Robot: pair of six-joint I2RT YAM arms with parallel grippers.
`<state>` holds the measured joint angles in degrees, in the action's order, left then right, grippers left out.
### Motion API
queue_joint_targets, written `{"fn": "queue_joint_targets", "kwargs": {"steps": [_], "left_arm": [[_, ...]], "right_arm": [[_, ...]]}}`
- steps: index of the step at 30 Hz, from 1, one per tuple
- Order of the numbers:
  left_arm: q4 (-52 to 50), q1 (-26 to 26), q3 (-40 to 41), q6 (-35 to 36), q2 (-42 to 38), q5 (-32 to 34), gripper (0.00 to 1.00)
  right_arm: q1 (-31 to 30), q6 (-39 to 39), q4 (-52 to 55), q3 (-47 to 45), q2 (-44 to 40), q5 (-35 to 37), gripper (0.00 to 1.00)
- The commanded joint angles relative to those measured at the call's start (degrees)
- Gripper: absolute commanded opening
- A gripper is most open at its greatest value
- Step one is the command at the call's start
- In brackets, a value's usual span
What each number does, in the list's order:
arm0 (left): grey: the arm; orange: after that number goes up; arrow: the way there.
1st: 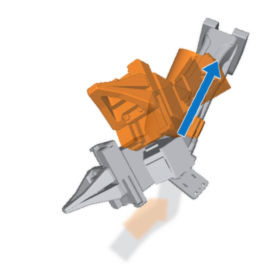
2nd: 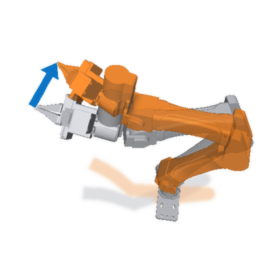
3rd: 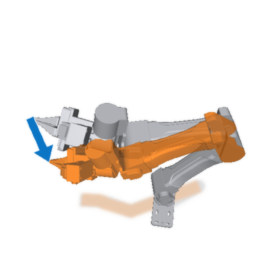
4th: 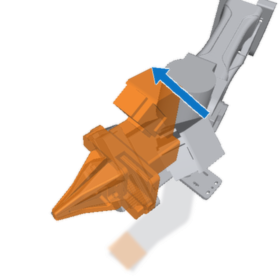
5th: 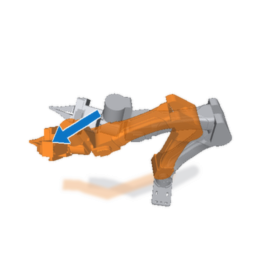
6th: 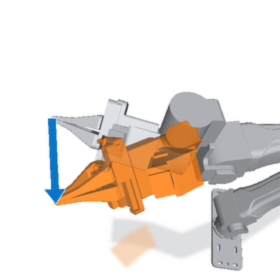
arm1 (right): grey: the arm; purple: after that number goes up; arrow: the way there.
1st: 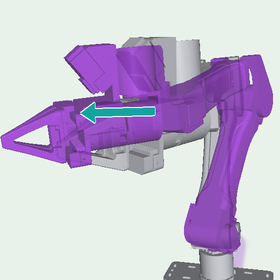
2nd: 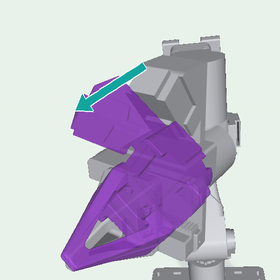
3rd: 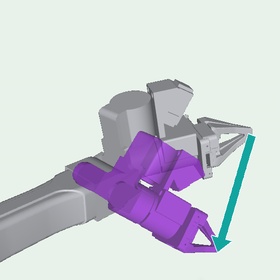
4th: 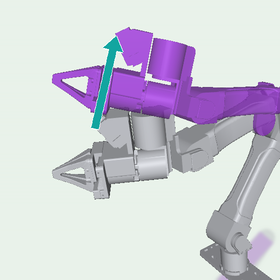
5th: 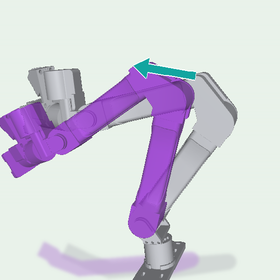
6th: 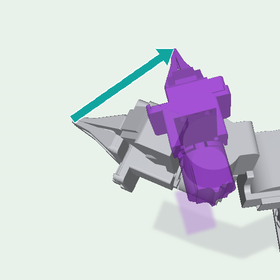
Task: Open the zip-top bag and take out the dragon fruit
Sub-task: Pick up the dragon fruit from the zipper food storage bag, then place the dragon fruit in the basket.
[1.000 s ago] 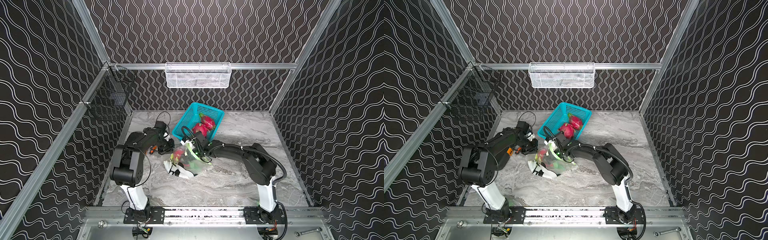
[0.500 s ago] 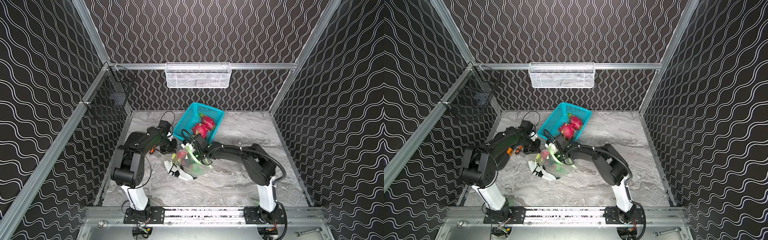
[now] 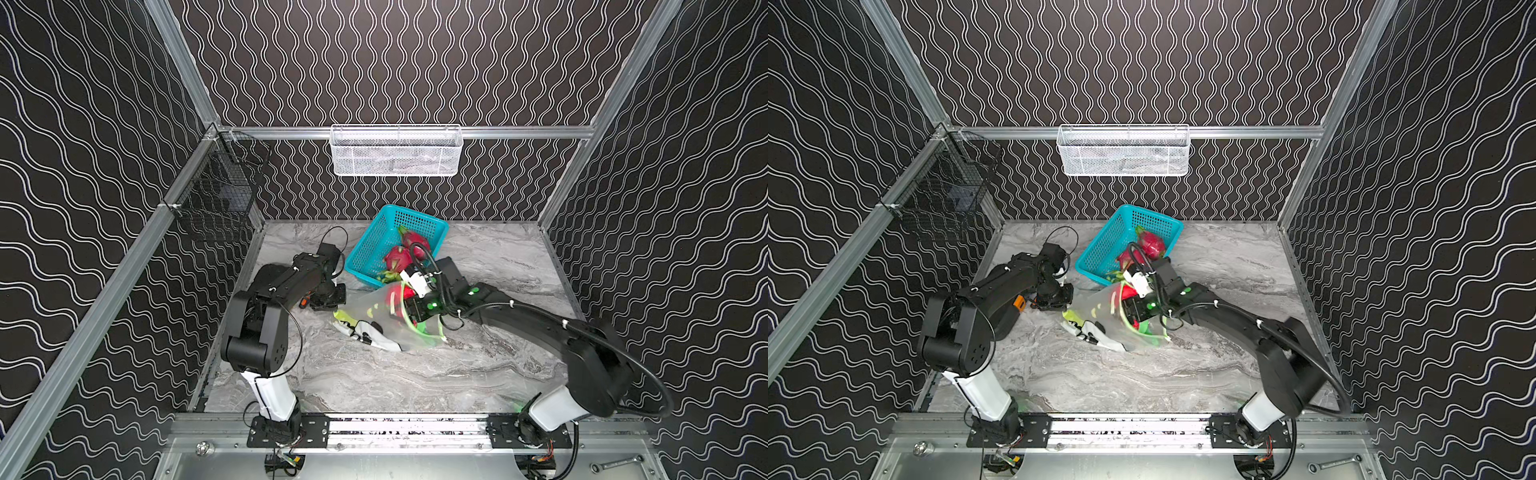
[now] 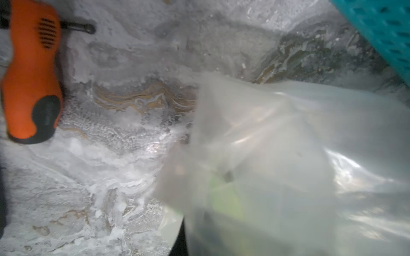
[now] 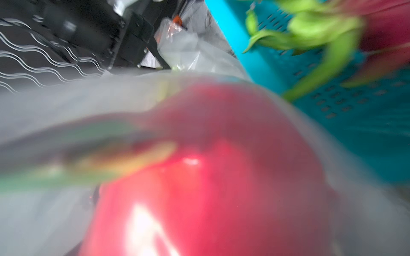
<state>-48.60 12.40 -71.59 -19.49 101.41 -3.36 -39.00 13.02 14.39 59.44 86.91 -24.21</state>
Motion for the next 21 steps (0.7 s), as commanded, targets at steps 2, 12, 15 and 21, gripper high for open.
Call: {"fn": "queue_joint_targets", "kwargs": {"steps": [2, 12, 15, 21], "left_arm": [[0.17, -2.11, 0.65, 0.55, -0.61, 2.26, 0.0], [1.0, -2.82, 1.02, -0.94, -0.04, -0.78, 0.0], [1.26, -2.85, 0.89, -1.33, -0.57, -3.3, 0.0], [3.34, -2.83, 1.46, -2.91, -4.46, -8.96, 0.0]], "right_arm": [[3.7, 4.14, 0.13, -6.16, -7.59, -0.83, 0.53], [9.48, 5.59, -9.04, -13.98, -19.27, -11.18, 0.54], [11.98, 7.12, -8.3, -11.74, -20.24, -10.23, 0.54], [22.11, 8.85, -1.62, -2.96, -20.69, -3.27, 0.56]]}}
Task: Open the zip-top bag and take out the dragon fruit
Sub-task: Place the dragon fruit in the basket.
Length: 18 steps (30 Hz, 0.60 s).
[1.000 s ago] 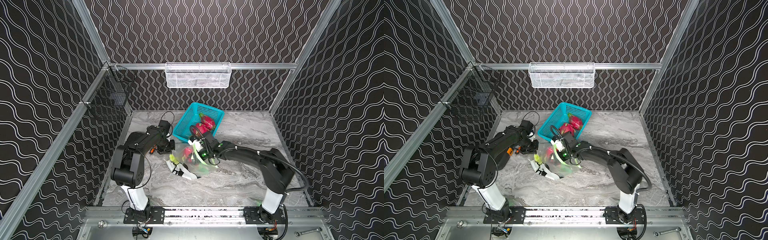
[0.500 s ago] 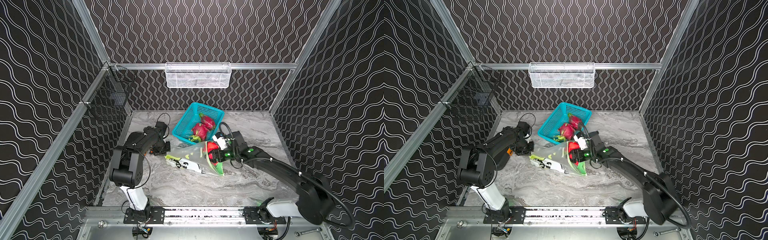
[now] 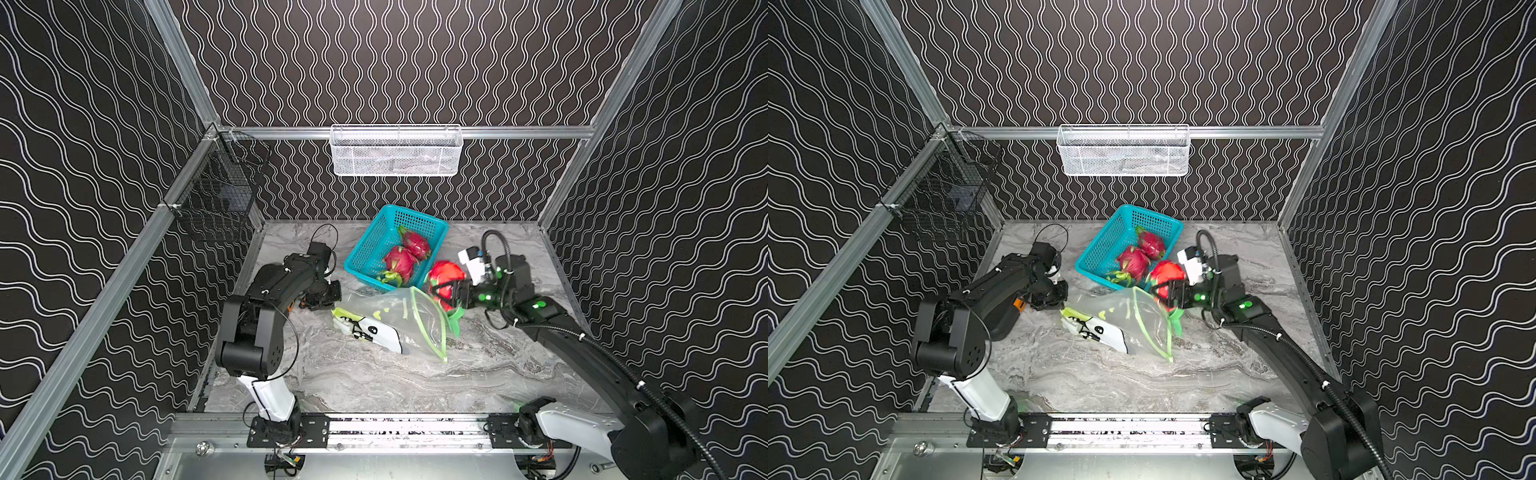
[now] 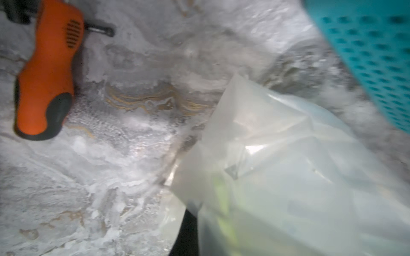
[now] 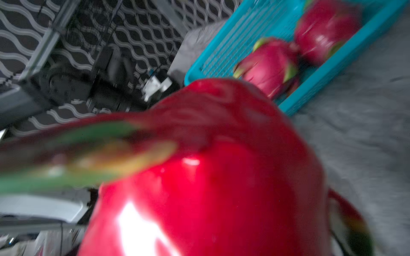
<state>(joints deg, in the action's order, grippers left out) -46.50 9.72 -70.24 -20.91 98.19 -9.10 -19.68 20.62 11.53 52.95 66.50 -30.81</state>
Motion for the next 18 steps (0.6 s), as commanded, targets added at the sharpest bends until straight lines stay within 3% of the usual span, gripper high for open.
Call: {"fn": "queue_joint_targets", "kwargs": {"steps": [1, 4, 5, 9, 13, 18], "left_arm": [[1.26, -0.15, -0.06, -1.84, -1.67, -3.73, 0.0], [1.91, -0.14, -0.58, -2.65, -2.59, -7.02, 0.0], [2.32, -0.12, -0.8, -3.16, -3.08, -8.21, 0.11], [3.27, -0.14, -3.29, -4.84, -5.33, -10.0, 0.79], [3.4, -0.14, -6.49, -5.43, -9.14, -7.45, 0.92], [4.57, -0.13, -6.06, -6.31, -16.17, -3.64, 0.94]], "right_arm": [[4.44, 1.33, 2.22, 5.72, -0.2, 4.93, 0.57], [7.38, 2.43, 1.46, 10.41, 1.86, 3.64, 0.56], [7.4, 3.09, 0.77, 12.26, 3.47, 1.35, 0.56], [6.91, 8.92, -3.84, 17.48, 12.18, -9.34, 0.56], [5.73, 17.36, -10.74, 21.53, 22.25, -13.36, 0.56], [2.87, 22.55, -15.89, 30.29, 36.68, -12.72, 0.59]]}}
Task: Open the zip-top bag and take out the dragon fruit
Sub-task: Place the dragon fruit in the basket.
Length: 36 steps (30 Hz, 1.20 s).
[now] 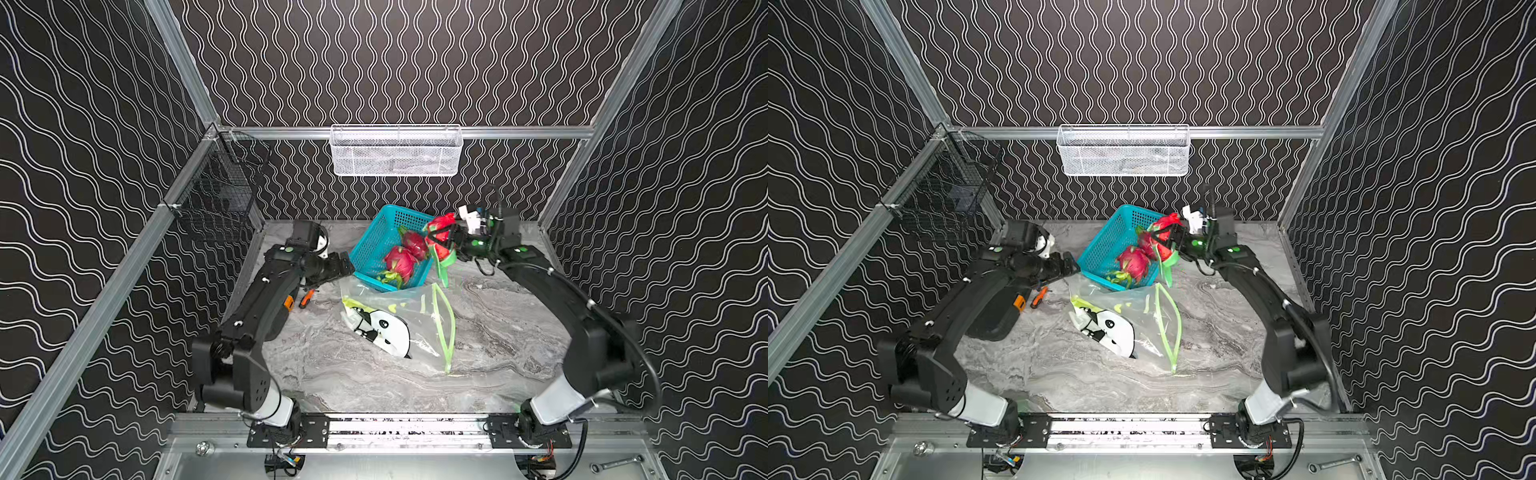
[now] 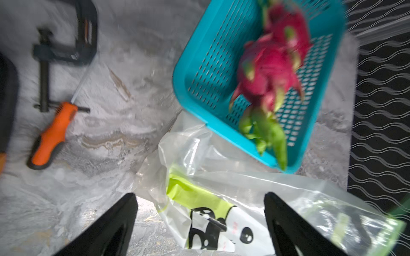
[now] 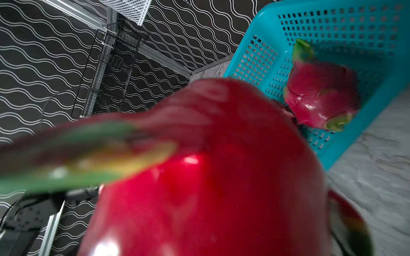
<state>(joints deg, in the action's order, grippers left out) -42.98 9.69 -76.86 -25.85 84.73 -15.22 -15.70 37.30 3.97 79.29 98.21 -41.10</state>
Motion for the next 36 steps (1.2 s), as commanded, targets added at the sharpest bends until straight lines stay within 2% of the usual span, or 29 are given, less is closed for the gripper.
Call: {"fn": "queue_joint_targets", "kwargs": {"steps": [1, 5, 8, 10, 11, 15, 21, 24, 28, 30, 33, 36], "left_arm": [[1.29, -0.05, 1.37, -1.62, -4.09, 2.73, 0.93], [2.93, -0.02, 6.76, -2.74, -10.92, 1.37, 0.94], [1.36, 0.06, 9.32, -1.87, -14.38, 1.28, 0.94], [-0.98, 0.06, 10.17, -0.91, -15.98, 2.09, 0.94], [-2.26, 0.06, 10.48, -0.6, -16.5, 2.34, 0.94], [-4.8, 0.06, 11.56, 0.09, -18.57, 3.09, 0.94], [-4.88, 0.03, 11.71, -0.53, -19.45, 3.06, 0.95], [-4.34, 0.06, 11.08, -1.02, -18.92, 2.83, 0.95], [-4.26, 0.05, 10.21, -1.18, -18.19, 2.57, 0.95], [-4.31, 0.03, 10.01, -0.8, -18.1, 2.39, 0.95], [-4.69, -0.01, 10.1, -0.23, -18.37, 2.22, 0.95], [-3.8, 0.05, 11.25, 0.09, -19.53, 2.05, 0.95]], "right_arm": [[-1.41, 7.43, -9.37, 5.53, 7.48, -2.37, 0.6], [-1.96, 16.36, -17.42, 11.34, 18.54, -1.06, 0.66], [-2.21, 19.73, -18.06, 18.47, 25.82, -0.38, 0.76], [-2.49, 19.49, -16.37, 23.54, 29.58, 0.3, 0.87], [-2.49, 19.64, -16.13, 25.8, 31.18, 0.28, 0.99], [-2.4, 19.64, -14.29, 31.53, 34.14, 0.52, 1.0], [-1.9, 10.7, -1.62, 32.73, 30.13, 6.38, 1.0], [-1.44, 7.36, -0.77, 29.28, 26.77, 9.34, 1.0], [-0.06, 6.3, 0.09, 26.72, 23.63, 9.44, 1.0], [0.48, 4.18, -0.45, 22.75, 19.93, 9.3, 1.0], [1.62, -1.42, -3.17, 11.96, 11.17, 9.17, 1.0], [3.71, -8.34, -5.36, -1.64, -2.31, 11.43, 1.0]]}}
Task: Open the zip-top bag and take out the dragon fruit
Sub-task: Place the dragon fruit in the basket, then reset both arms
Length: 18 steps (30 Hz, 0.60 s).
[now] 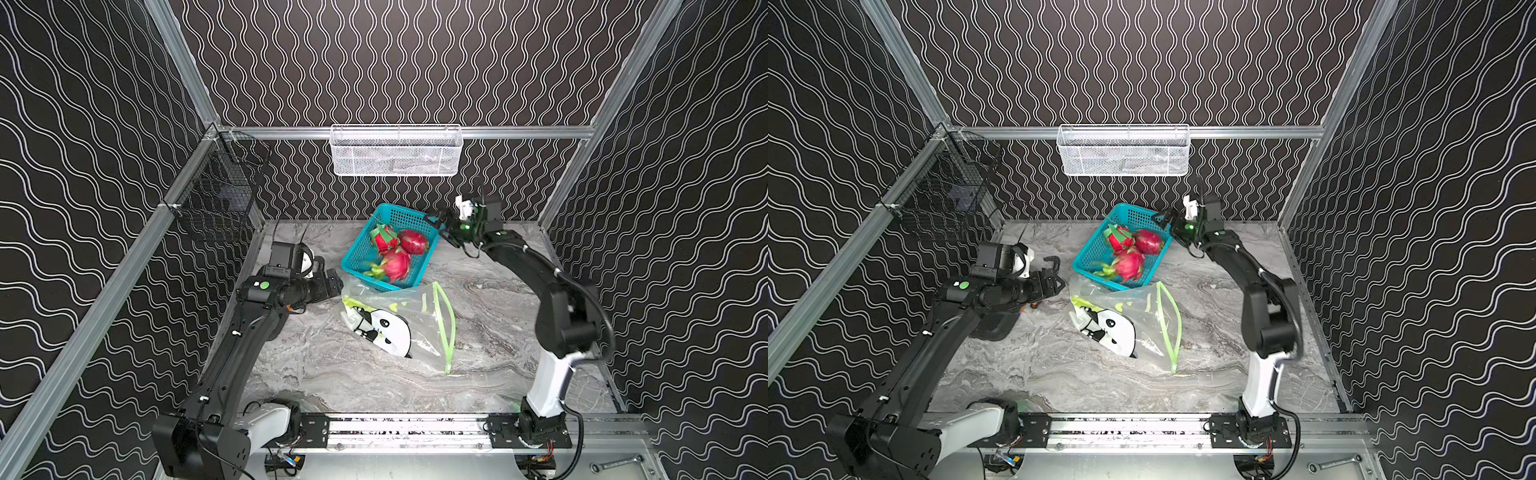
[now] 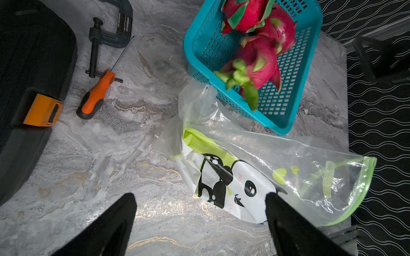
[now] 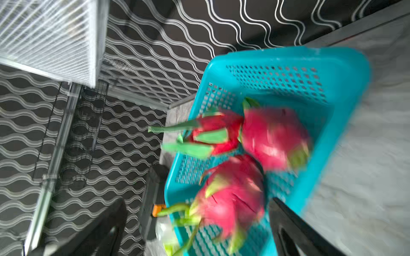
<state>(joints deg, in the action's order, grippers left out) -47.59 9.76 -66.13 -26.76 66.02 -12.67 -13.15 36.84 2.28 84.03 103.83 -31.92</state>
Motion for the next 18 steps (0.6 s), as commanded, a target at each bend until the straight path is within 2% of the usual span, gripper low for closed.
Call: {"fn": "queue_joint_targets", "kwargs": {"steps": [1, 6, 7, 11, 14, 18], "left_arm": [[1.55, -0.03, 1.31, 1.09, -1.34, -0.6, 0.95], [7.05, 0.0, 7.27, 0.55, -3.7, 4.4, 0.94], [9.36, -0.04, 9.16, 0.44, -4.59, 6.09, 0.94], [20.32, 0.32, 15.92, 1.06, -7.76, 12.47, 0.93], [27.95, 0.54, 20.0, 3.43, -7.55, 16.57, 0.92], [31.49, 1.95, 20.75, 10.25, -2.89, 22.35, 0.94]], "right_arm": [[2.1, -10.57, -3.54, -10.67, -12.17, 4.36, 1.0], [3.96, -20.76, -3.27, -29.3, -29.28, 19.9, 1.0], [3.94, -25.43, -3.55, -32.05, -31.93, 21.86, 1.0], [4.31, -32.18, -12.49, -42.94, -38.37, 29.69, 1.0], [5.85, -34.31, -23.61, -50.74, -39.61, 33.88, 0.99], [9.43, -34.16, -26.63, -51.6, -33.57, 38.65, 0.99]]}}
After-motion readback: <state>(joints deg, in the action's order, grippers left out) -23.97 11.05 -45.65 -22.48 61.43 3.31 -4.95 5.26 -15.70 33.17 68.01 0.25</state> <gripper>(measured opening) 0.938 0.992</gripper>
